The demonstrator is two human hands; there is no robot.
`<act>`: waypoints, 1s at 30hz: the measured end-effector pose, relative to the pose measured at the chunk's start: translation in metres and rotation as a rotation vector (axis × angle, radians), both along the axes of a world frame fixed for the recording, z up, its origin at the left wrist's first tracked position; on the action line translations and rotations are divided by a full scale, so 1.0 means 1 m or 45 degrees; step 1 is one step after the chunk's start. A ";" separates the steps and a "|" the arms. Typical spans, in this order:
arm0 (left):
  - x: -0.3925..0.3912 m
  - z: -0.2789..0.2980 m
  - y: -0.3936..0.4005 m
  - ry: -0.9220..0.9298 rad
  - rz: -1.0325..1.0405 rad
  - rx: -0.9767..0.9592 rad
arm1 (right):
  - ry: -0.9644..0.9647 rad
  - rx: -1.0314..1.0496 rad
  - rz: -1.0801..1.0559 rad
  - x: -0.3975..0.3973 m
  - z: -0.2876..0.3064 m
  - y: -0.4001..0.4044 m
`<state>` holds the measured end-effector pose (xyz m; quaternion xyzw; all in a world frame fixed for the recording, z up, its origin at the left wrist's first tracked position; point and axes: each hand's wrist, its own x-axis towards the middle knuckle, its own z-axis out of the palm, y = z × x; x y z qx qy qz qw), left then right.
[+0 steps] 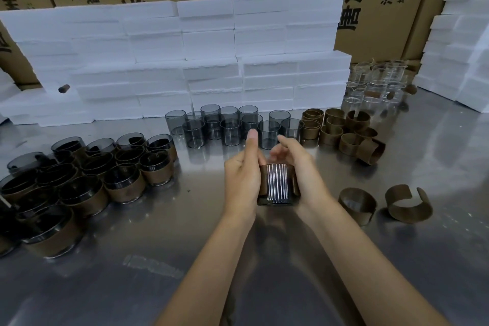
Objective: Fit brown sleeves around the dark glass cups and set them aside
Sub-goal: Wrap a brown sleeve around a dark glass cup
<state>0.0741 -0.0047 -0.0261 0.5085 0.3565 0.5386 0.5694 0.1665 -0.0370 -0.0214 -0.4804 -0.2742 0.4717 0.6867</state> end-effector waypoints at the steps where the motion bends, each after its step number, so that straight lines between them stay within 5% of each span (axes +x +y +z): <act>1: -0.001 0.001 0.001 0.007 0.030 0.054 | 0.106 -0.099 0.147 0.000 0.000 -0.002; 4: -0.007 -0.002 0.009 0.099 0.117 0.264 | 0.375 -0.297 0.515 -0.001 -0.003 -0.004; 9: -0.019 -0.013 0.021 0.337 0.364 0.589 | 0.515 -0.156 0.687 0.009 -0.009 -0.004; 13: -0.029 -0.015 0.034 0.299 0.440 0.405 | 0.407 -0.043 0.772 0.010 -0.010 -0.004; 17: -0.030 -0.015 0.035 0.415 0.324 0.282 | 0.092 0.013 0.431 -0.005 -0.006 0.003; 22: -0.017 -0.013 0.025 0.293 -0.197 -0.027 | -0.407 -0.055 -0.154 -0.005 -0.008 0.005; 30: -0.020 -0.012 0.030 -0.155 -0.166 -0.252 | -0.570 0.100 -0.145 0.000 -0.010 0.009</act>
